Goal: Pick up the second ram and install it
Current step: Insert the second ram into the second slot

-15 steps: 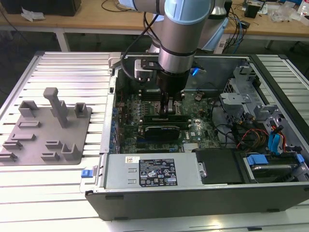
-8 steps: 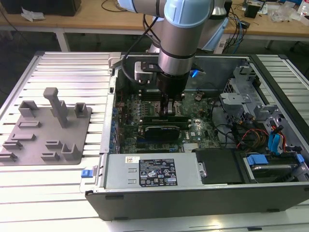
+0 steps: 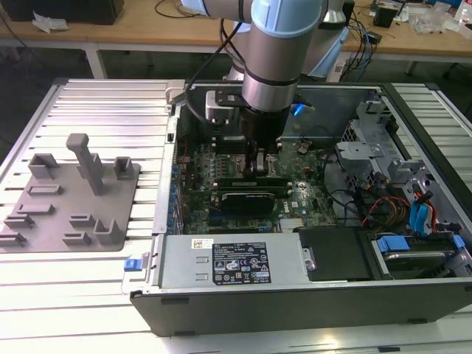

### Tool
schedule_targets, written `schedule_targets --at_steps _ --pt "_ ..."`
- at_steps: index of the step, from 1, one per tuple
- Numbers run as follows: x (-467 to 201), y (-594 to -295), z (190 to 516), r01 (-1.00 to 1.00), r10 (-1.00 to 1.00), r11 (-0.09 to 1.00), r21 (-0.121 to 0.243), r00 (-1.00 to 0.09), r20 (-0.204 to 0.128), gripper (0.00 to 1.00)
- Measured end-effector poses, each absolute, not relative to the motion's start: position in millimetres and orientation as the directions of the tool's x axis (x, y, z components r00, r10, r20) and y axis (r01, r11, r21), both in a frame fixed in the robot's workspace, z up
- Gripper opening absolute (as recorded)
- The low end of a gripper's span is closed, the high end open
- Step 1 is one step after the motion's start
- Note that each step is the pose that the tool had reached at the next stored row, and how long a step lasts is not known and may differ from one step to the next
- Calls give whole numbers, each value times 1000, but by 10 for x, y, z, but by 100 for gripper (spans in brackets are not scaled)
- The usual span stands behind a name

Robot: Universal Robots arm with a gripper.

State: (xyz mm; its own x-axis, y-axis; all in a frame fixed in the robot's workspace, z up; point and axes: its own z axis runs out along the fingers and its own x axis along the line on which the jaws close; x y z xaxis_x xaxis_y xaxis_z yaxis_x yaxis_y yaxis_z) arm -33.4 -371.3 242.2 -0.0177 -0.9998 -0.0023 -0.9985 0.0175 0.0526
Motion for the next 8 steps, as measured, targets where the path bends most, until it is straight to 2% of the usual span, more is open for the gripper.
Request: schedule_targets --at_steps 8 --pt "-194 -3713 2491 -998 -1000 17 53 -18 -3 15"
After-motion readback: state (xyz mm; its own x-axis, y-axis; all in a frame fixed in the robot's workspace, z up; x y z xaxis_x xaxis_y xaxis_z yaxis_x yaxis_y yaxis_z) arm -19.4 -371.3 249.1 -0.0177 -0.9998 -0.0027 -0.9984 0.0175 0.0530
